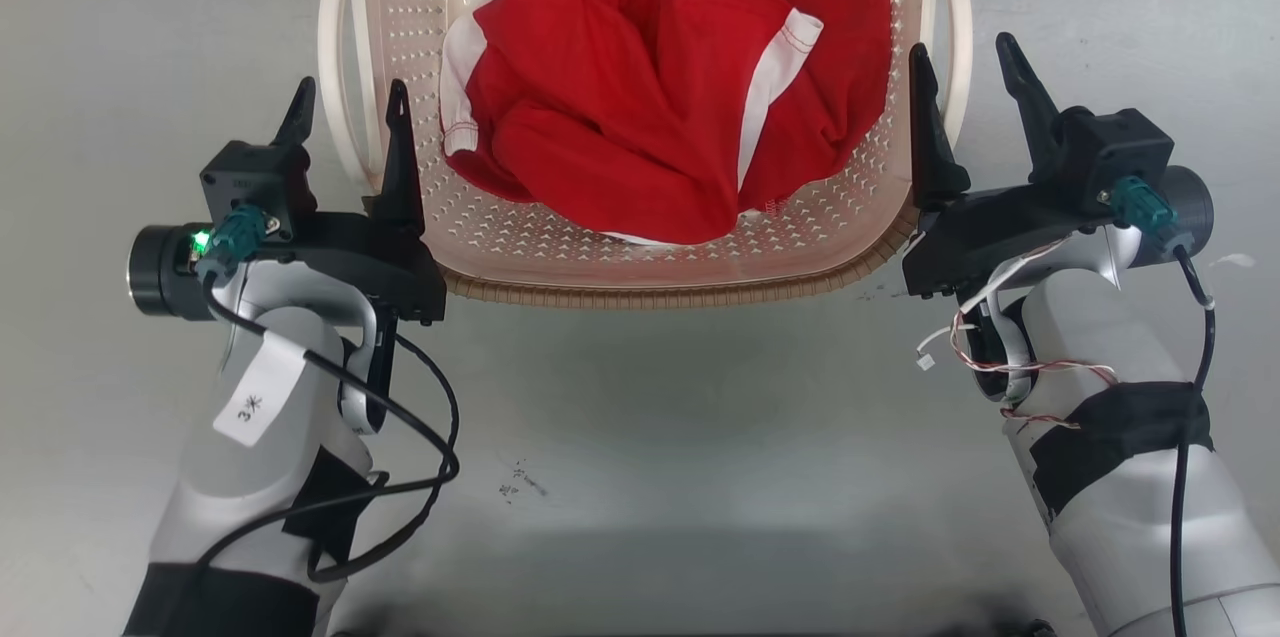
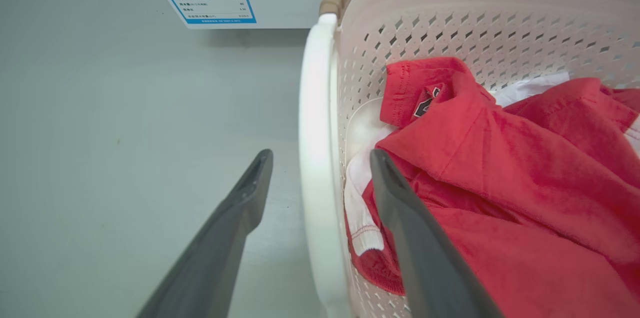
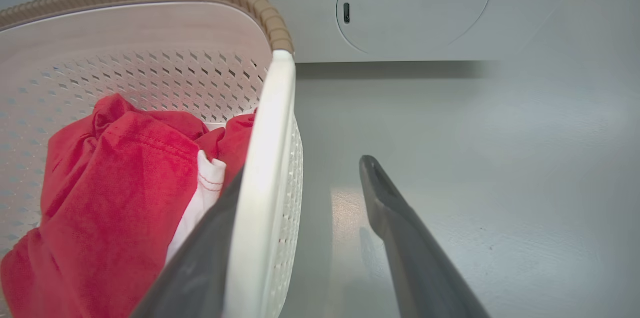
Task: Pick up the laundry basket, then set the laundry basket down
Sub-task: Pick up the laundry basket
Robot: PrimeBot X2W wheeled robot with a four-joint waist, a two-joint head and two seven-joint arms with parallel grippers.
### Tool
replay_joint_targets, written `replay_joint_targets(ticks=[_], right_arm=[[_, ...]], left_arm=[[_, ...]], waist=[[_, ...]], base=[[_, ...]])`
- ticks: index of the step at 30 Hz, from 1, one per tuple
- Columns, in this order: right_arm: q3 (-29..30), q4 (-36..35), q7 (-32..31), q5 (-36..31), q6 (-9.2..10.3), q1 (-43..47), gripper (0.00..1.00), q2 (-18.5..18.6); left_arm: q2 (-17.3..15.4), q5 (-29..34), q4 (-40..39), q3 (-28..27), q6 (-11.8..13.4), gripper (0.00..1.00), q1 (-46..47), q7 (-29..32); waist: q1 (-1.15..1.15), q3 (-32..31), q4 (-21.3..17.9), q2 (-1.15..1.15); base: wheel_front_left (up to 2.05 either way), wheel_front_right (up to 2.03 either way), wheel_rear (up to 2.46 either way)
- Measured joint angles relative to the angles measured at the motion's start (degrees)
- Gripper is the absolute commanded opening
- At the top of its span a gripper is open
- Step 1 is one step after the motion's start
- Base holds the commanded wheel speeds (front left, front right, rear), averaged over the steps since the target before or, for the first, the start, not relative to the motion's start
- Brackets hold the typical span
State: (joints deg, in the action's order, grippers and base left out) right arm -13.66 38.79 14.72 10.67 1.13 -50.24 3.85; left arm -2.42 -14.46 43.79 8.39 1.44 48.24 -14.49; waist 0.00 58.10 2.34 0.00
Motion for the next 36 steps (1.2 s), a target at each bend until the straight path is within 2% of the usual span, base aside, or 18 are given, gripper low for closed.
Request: replay_joint_targets(ticks=[20,21,22,25,27,28,30,31,32,33,36], right_arm=[[-8.5,8.1,0.0,9.4,3.47,-4.7,1.0,0.1],[-8.9,8.3,0.0,9.9,3.48,-4.8,1.0,0.1],[-9.2,8.5,0.0,10.5,3.5,-4.9,0.93,0.1],[-10.2,9.2,0.0,11.5,3.99,-5.9,0.77,0.1],[-10.8,9.7,0.0,12.2,4.15,-6.3,0.61,0.1],[-11.2,9.8,0.0,12.5,4.3,-6.5,0.51,0.1],[-12.0,10.1,0.0,13.5,4.49,-6.7,0.38,0.3],[-12.4,10.2,0.0,14.1,4.49,-6.8,0.31,0.3],[-12.8,10.2,0.0,14.6,4.64,-6.8,0.15,0.3],[-13.2,10.3,0.0,15.1,4.97,-6.9,0.0,0.2],[-14.2,10.7,0.0,16.3,5.44,-7.5,0.0,0.2]], left_arm=[[0.9,-3.1,11.6,1.3,-2.5,1.0,6.3,1.1],[0.9,-3.1,11.9,1.4,-2.7,1.0,6.6,1.2],[0.9,-3.2,12.2,1.5,-3.0,1.0,6.8,1.3],[0.9,-3.3,13.5,2.0,-3.5,0.69,7.5,1.3],[1.0,-3.5,14.0,2.5,-3.5,0.49,8.0,1.3],[1.1,-3.5,14.3,2.8,-3.8,0.44,8.2,1.4],[1.1,-4.1,14.7,3.6,-4.0,0.32,8.3,1.6],[1.1,-4.5,14.9,4.0,-4.0,0.2,8.3,1.6],[1.0,-5.4,15.0,4.6,-4.0,0.0,8.4,1.7],[1.1,-6.2,15.0,5.1,-4.0,0.0,8.4,1.7],[0.8,-7.4,15.1,6.6,-4.0,0.0,8.5,1.7]], waist=[[0.0,-0.6,2.2,0.0],[0.0,-0.6,2.2,0.0],[0.0,-0.6,2.3,0.0],[0.0,-0.5,2.3,0.0],[0.0,-0.4,2.3,0.0],[0.0,-0.3,2.3,0.0],[0.0,-0.2,2.2,0.0],[0.0,-0.1,2.2,0.0],[0.0,-0.1,2.1,0.0],[0.0,0.0,2.0,0.0],[0.0,0.0,1.7,0.0]], base=[[0.0,0.0,0.0],[0.0,0.0,0.0],[0.0,0.0,0.0],[0.0,0.0,0.0],[0.0,0.0,0.0],[0.0,0.0,0.0],[0.0,0.0,0.0],[0.0,0.0,0.0],[0.0,0.0,0.0],[0.0,0.0,0.0],[0.0,0.0,0.0]])
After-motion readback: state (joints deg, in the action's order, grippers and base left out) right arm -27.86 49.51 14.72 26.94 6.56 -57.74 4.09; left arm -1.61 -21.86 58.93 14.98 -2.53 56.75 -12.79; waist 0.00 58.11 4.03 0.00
